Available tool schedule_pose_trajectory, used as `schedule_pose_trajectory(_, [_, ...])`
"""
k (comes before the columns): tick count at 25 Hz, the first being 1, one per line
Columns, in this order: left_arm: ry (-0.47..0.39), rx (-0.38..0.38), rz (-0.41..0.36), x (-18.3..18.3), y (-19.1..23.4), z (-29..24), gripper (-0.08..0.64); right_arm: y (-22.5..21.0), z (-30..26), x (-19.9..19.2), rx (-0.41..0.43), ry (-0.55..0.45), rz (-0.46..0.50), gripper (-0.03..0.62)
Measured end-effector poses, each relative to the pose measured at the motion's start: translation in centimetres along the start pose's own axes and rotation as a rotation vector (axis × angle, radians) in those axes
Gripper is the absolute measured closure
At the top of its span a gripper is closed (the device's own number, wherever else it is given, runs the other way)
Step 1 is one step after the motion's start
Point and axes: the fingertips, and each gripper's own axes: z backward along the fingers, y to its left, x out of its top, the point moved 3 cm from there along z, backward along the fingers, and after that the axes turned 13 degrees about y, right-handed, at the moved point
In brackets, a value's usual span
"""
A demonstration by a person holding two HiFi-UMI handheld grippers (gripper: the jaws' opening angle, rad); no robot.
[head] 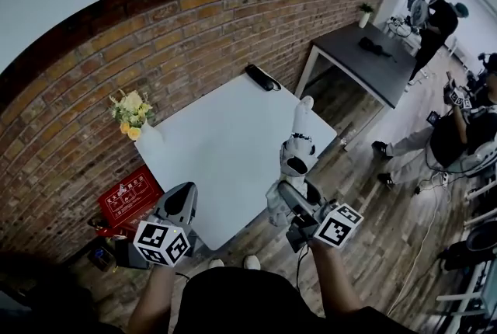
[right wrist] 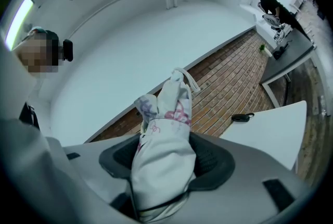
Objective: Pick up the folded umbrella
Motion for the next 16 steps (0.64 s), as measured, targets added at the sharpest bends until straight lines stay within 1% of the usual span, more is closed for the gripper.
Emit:
schedule_pose_trajectory(4, [0.0, -0.007, 0.002, 0.1, 0.1, -0.3, 0.546, -0.2, -0.1, -0.6, -0.007, -0.001, -0.008, 0.322])
schedule_pose_trajectory(8, [0.0, -0.017, -0.002, 0.3, 0.0, -1.0, 0.546, -0.5, -0.2, -0.9, -0.024, 0.004, 0.005, 0.322])
schedule_pose_trajectory(16, [0.009, -0.023, -0.005, 0.1, -0.1, -2.1, 0.546, -1.0, -0.9, -1.0, -0.021, 0.008, 0.026, 0.322])
